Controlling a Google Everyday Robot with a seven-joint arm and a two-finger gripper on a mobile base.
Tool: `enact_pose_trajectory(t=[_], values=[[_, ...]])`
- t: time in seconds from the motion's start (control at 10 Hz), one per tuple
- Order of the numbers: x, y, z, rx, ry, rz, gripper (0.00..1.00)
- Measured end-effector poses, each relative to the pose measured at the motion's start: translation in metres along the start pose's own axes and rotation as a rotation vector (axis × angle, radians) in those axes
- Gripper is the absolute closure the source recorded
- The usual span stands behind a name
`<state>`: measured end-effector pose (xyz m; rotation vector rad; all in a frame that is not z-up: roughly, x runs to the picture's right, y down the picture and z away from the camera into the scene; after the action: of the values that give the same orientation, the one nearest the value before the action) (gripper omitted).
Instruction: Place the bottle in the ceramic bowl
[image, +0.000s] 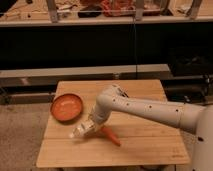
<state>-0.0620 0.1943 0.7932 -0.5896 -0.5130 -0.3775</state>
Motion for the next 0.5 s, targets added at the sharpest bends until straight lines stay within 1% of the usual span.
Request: enact_pose_trajectory(t=[0.2,0.4,0.5], values=[[0.002,-0.008,-0.006,0.006,-0.002,0.009,1.00],[0.007,-0.024,-0.011,0.014,-0.001,0.015,1.00],[0.009,-0.028,-0.014,0.016,0.001,0.019,1.00]])
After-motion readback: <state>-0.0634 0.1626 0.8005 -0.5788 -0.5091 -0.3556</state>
